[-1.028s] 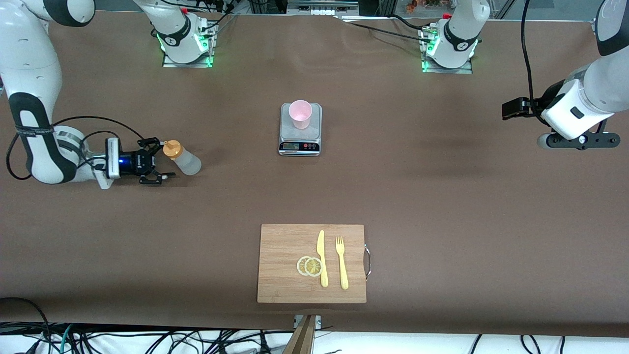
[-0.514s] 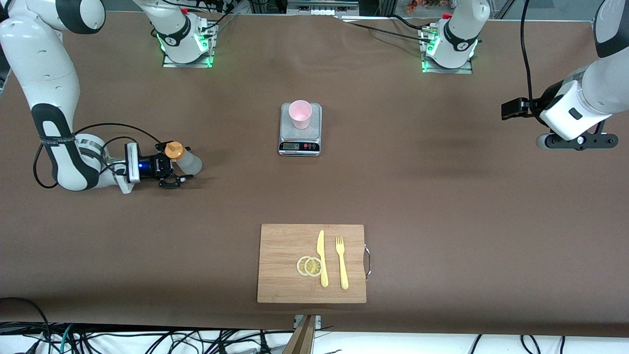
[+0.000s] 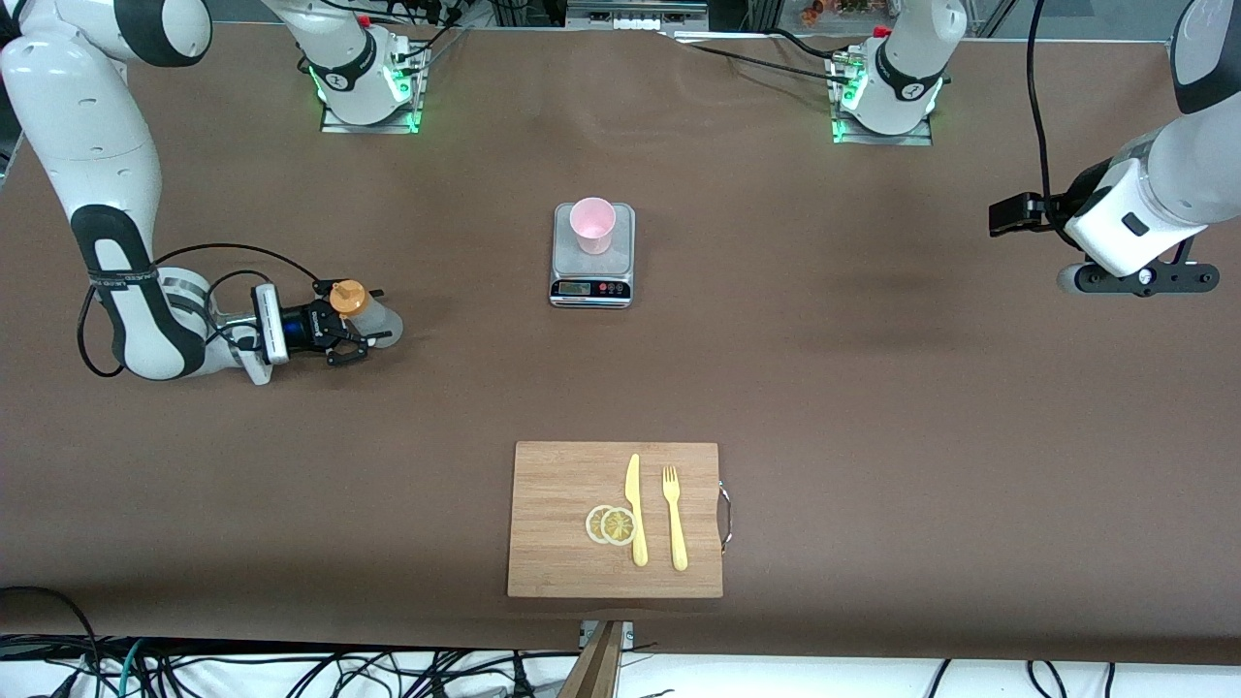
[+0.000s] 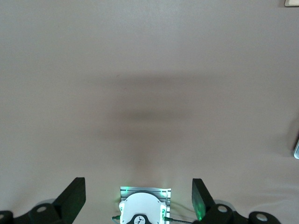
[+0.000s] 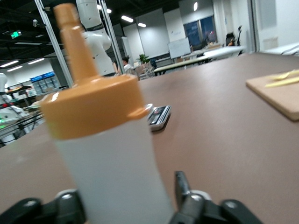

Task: Add sauce to pink cup with both arms
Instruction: 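Lift the bottle with the right gripper and carry it over the cup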

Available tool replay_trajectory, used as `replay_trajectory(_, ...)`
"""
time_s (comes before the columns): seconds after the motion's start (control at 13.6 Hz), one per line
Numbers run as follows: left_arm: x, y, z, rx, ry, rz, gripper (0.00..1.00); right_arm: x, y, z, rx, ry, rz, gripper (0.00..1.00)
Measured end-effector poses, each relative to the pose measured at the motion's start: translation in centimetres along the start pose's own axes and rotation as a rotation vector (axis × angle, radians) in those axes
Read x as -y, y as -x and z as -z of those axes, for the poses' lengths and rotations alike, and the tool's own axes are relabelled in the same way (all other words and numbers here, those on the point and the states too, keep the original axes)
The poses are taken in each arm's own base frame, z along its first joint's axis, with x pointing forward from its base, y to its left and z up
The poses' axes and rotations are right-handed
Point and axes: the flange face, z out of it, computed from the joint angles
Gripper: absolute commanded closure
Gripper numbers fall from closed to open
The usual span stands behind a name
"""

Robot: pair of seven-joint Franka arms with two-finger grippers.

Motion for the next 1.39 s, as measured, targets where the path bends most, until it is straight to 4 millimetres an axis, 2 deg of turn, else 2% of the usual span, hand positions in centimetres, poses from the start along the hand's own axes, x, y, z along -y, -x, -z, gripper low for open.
replay_trajectory(0.29, 0.0, 0.0, 0.0, 0.0, 0.0, 0.0, 0.0, -1.3, -1.4, -0.5, 0.051, -0.036, -0.024, 1.0)
replay_trajectory(0.44, 0.0, 0.0, 0.0, 0.0, 0.0, 0.0, 0.0, -2.3, -2.9, -0.9, 0.113, -0.073, -0.082, 1.0)
replay_trajectory(0.66, 0.0, 0.0, 0.0, 0.0, 0.0, 0.001, 0.0, -4.4, -8.1, -1.4, 0.257, -0.115, -0.17, 1.0)
replay_trajectory(0.88, 0.1, 0.0, 0.0, 0.0, 0.0, 0.001, 0.0, -5.6, -14.4, -3.6, 0.476, -0.128, -0.254, 1.0)
replay_trajectory(1.03, 0.1, 0.0, 0.0, 0.0, 0.001, 0.002, 0.0, -5.9, -18.3, -7.2, 0.647, -0.142, -0.277, 1.0)
replay_trajectory(1.25, 0.2, 0.0, 0.0, 0.0, 0.001, 0.004, 0.0, -5.9, -22.6, -15.6, 0.927, -0.162, -0.297, 1.0)
replay_trajectory(1.39, 0.2, 0.0, 0.0, 0.0, 0.001, 0.004, 0.0, -5.3, -24.3, -20.9, 1.075, -0.167, -0.306, 1.0)
